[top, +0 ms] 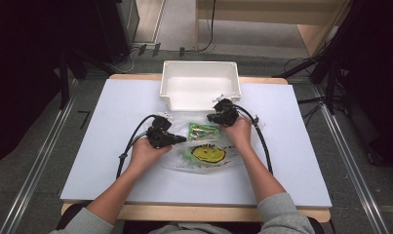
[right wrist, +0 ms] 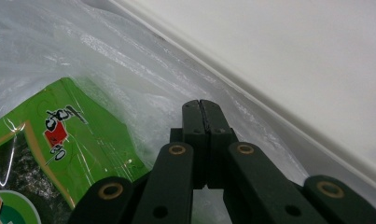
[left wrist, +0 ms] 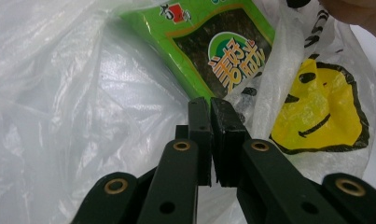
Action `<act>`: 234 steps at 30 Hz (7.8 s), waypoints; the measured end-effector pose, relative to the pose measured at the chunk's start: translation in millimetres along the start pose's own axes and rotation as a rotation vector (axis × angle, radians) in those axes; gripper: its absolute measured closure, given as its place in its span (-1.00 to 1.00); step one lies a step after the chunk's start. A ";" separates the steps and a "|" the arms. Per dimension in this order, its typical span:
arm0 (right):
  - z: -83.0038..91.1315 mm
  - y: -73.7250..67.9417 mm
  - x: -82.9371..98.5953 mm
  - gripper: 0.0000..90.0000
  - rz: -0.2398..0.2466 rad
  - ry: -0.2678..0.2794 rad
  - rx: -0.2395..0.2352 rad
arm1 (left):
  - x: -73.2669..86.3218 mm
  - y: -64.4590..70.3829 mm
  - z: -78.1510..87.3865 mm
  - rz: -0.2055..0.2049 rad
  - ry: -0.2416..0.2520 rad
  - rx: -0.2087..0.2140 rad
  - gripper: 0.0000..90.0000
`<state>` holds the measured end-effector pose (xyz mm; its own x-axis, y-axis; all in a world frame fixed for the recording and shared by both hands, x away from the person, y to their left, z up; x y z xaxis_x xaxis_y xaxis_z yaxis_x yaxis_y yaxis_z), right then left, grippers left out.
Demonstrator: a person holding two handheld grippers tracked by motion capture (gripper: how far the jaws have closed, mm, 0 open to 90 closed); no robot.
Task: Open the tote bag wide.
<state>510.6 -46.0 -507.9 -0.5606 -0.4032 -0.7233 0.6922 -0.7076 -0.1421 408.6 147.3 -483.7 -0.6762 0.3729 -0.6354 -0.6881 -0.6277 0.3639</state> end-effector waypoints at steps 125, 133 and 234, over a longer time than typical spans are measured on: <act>76.9 -29.8 5.8 0.19 -0.042 0.086 -0.085 | -42.4 39.8 52.6 -0.125 0.072 0.158 -0.35; 92.7 -34.3 19.0 0.15 -0.042 0.082 -0.086 | -64.6 38.5 45.6 -0.133 0.076 0.123 -0.08; 113.1 -107.1 126.4 1.00 0.068 -0.097 -0.180 | -87.0 -35.4 -90.9 -0.124 -0.009 -0.064 1.00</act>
<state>314.2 -86.8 -507.7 -0.5451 -0.5063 -0.6682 0.7949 -0.5654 -0.2201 515.7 75.0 -503.2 -0.5896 0.4563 -0.6665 -0.7487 -0.6183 0.2389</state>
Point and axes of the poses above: each handheld gripper's, and its own axes: z roughly backward along the jaws, x roughly out of its underside, y roughly to its right, the point moved 5 cm from there along -z, roughly forward along the jaws, and after that the axes turned 4 degrees about y, right-handed, at the moved point
